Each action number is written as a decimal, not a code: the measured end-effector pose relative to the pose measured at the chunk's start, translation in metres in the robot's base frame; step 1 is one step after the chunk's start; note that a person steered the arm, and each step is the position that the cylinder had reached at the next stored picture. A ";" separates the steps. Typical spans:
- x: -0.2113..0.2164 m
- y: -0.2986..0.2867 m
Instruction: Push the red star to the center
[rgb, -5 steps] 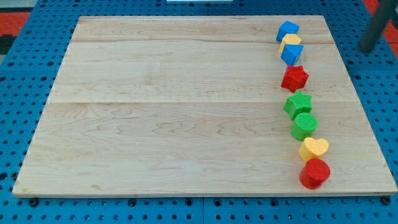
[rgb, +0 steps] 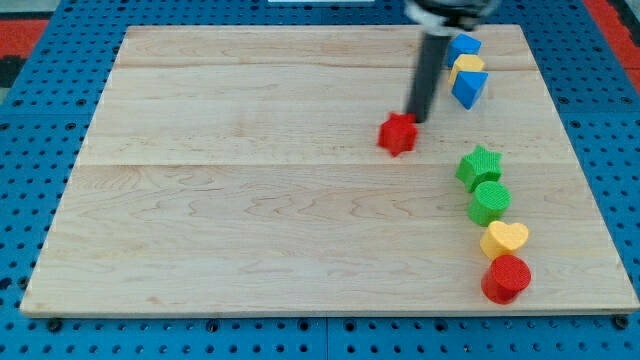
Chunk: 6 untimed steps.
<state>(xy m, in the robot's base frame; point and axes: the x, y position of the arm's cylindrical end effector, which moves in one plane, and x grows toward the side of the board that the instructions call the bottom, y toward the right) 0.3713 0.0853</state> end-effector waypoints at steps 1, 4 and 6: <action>0.014 0.022; 0.062 -0.051; 0.041 -0.060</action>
